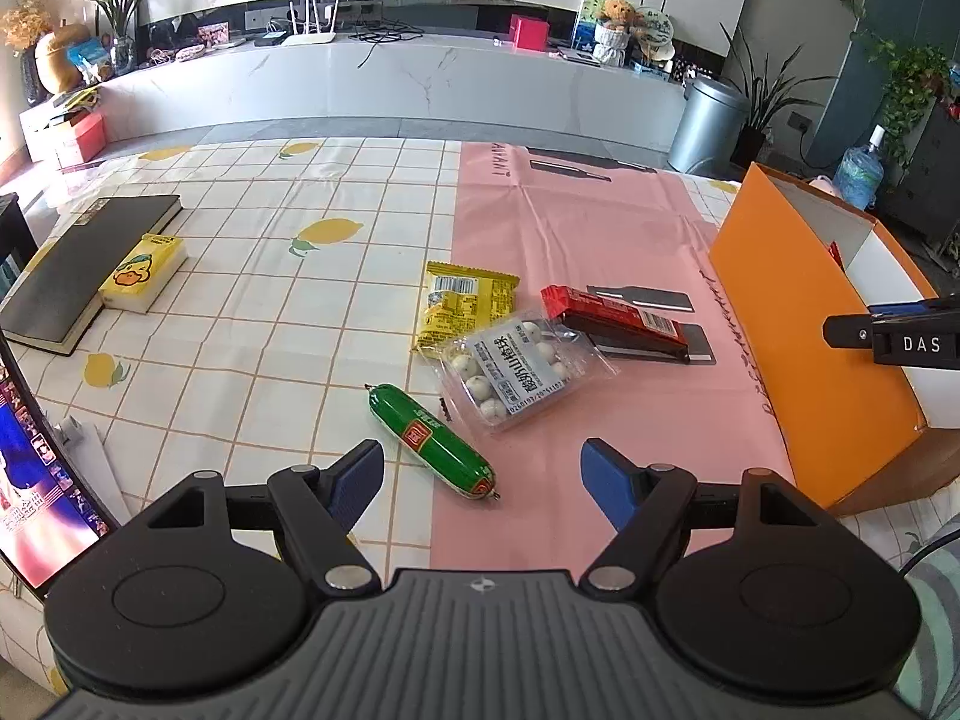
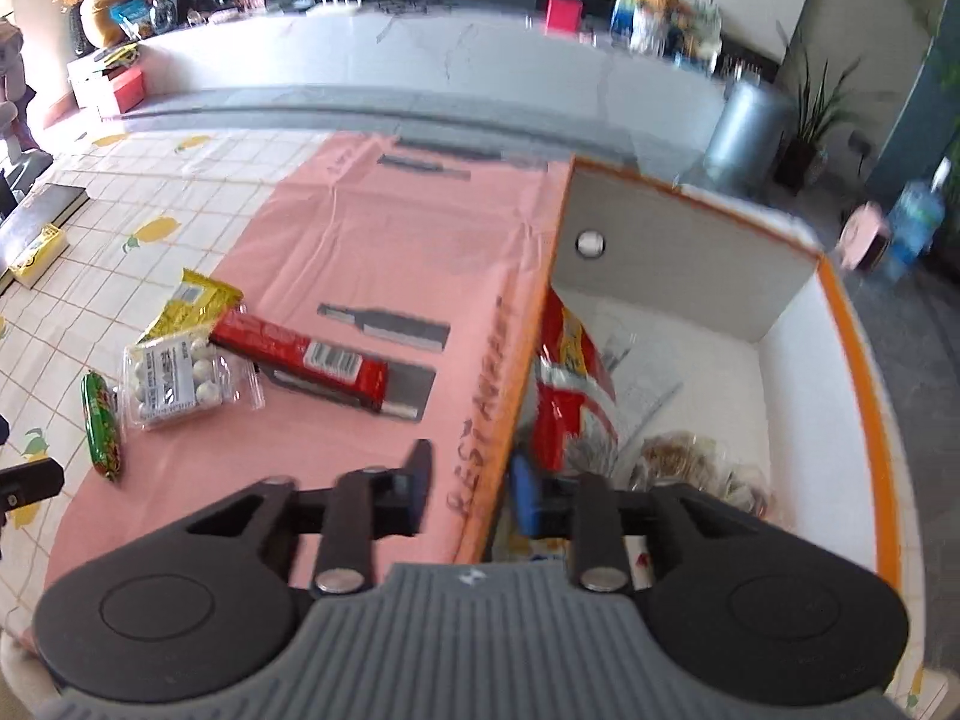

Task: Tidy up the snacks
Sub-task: 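Withdraw both tools from the box back over the remaining snacks, then grasp the green sausage with the left tool while the right tool grasps the white-ball packet, then carry the green sausage and white-ball packet over the orange box, then open both tools to drop the sausage and packet into the box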

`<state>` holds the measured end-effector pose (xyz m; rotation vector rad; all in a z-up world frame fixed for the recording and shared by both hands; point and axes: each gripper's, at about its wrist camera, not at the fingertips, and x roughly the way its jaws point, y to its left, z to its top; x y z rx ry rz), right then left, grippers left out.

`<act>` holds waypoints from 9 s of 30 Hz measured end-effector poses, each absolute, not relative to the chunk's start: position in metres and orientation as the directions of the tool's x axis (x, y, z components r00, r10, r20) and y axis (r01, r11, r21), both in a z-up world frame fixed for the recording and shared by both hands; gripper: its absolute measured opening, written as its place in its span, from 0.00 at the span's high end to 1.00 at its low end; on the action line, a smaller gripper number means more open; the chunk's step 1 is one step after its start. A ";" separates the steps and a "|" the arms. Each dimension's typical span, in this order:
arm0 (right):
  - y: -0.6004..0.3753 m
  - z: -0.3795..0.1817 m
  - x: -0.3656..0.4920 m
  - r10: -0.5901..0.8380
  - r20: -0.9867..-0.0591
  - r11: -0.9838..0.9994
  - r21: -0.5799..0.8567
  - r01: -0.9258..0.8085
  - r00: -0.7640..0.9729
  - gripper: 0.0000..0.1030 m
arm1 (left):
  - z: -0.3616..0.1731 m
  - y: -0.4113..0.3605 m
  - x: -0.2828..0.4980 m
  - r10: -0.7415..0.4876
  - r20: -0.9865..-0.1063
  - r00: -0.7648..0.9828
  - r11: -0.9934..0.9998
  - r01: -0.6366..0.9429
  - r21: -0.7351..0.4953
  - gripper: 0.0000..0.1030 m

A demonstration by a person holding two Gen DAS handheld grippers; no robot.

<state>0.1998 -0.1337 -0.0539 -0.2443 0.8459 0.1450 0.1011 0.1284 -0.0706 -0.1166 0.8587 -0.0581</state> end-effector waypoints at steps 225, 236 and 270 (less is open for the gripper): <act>-0.299 -0.086 0.321 0.115 -0.885 0.877 -0.123 -0.465 0.451 0.43 | -0.066 -0.176 0.292 -0.256 -0.901 0.350 0.786 0.619 0.017 0.76; -0.294 -0.097 0.333 0.098 -0.901 0.876 -0.124 -0.467 0.422 0.41 | -0.078 -0.180 0.303 -0.208 -0.921 0.328 0.787 0.615 0.041 0.76; -0.265 -0.014 0.242 0.040 -0.821 0.900 -0.218 -0.377 0.570 0.15 | 0.021 -0.119 0.205 -0.272 -0.787 0.554 0.837 0.539 0.090 0.47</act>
